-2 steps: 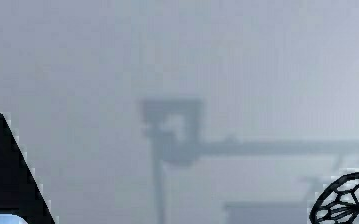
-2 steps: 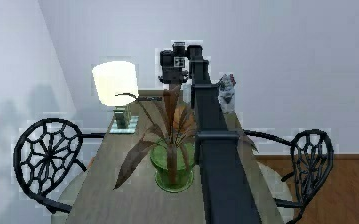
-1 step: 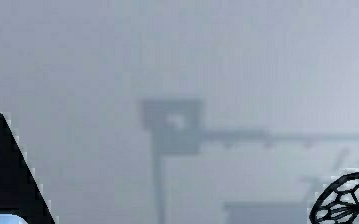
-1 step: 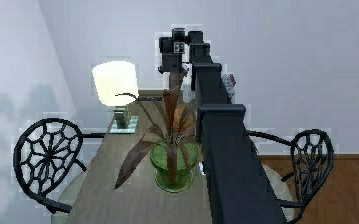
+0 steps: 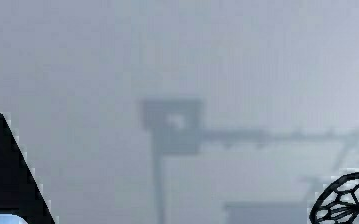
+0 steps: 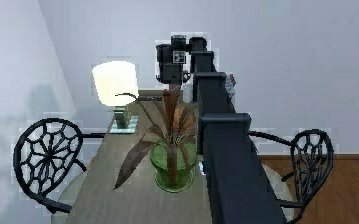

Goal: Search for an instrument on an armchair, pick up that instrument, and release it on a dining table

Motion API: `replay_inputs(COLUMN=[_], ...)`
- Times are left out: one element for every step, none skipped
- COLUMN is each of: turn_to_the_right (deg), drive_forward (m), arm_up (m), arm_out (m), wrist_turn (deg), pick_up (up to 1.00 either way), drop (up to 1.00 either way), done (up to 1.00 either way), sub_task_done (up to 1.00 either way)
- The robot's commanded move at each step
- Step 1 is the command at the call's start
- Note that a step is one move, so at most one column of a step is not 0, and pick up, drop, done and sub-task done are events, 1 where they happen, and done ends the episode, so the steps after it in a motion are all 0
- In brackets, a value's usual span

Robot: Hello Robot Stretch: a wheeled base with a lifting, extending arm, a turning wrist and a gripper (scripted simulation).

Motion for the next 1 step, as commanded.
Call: replay_inputs(turn_to_the_right=[0.0], drive_forward=[0.00], arm_up=[0.00], arm_out=[0.00], wrist_turn=[0.0], pick_up=[0.00], drop=[0.00], done=[1.00], sub_task_done=[0.00])
